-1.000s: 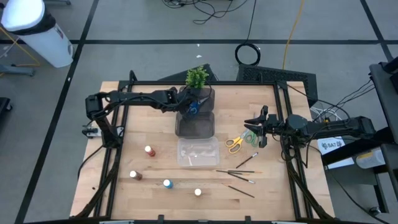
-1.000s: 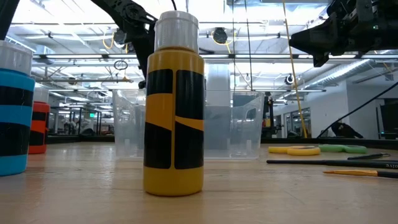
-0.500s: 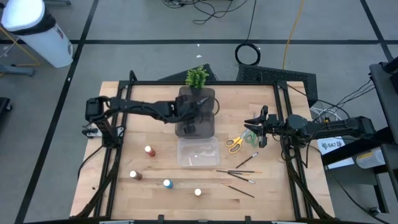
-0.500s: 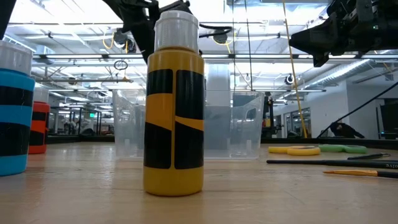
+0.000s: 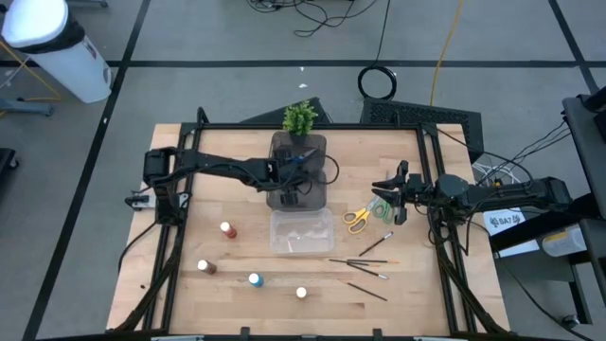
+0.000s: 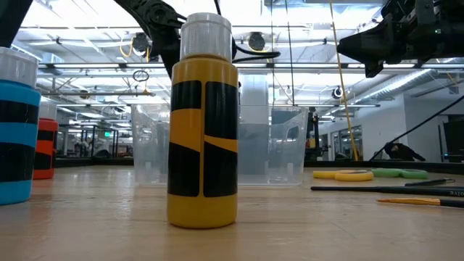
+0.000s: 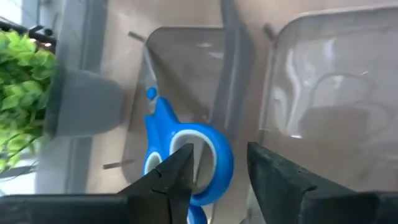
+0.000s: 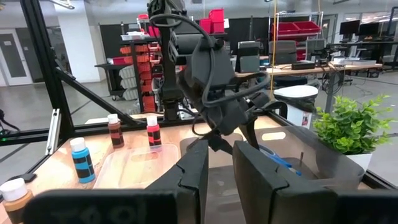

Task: Pick & Place Paint Supplies
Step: Adjust the blue scissors in the top black bin

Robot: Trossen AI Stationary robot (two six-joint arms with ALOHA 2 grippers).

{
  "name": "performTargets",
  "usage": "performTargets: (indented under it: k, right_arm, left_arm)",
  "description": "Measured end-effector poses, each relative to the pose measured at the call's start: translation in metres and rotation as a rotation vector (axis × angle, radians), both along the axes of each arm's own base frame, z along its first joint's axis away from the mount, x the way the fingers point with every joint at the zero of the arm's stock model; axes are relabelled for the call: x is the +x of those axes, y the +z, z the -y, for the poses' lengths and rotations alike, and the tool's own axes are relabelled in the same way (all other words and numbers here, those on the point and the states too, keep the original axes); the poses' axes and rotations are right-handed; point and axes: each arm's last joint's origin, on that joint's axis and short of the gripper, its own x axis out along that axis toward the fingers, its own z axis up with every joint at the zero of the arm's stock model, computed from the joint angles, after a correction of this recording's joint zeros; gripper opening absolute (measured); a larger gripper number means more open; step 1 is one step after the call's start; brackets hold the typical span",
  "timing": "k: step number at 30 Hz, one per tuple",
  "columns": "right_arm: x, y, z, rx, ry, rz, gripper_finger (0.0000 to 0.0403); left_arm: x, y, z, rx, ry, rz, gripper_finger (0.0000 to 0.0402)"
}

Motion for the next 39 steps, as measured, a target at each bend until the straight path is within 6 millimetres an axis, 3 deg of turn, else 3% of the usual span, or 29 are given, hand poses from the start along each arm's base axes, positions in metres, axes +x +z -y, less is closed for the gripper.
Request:
performTargets:
  k: [13,18,23,27,32,39]
  right_arm:
    - [0.0,0.0,0.0,0.0,0.0,0.0,0.0061]
    - [0.0,0.0,0.0,0.0,0.0,0.0,0.0061]
    - [0.0,0.0,0.0,0.0,0.0,0.0,0.0061]
    - [0.0,0.0,0.0,0.0,0.0,-0.001,0.0061]
    - [0.0,0.0,0.0,0.0,0.0,-0.004,0.0061]
    - [0.001,-0.001,0.0,0.0,0.0,-0.006,0.0061]
  left_arm:
    - [0.0,0.001,0.001,0.029,0.009,-0.001,0.0049]
    - [0.0,0.005,0.003,0.06,0.026,-0.003,0.0049]
    - [0.002,0.019,0.003,0.04,0.033,0.023,0.0065]
    - [0.002,0.04,0.003,-0.021,0.041,0.079,0.0037]
    - [0.003,0.062,0.0,-0.128,0.071,0.121,0.0036]
    - [0.001,0.083,-0.024,-0.346,0.13,0.185,0.0041]
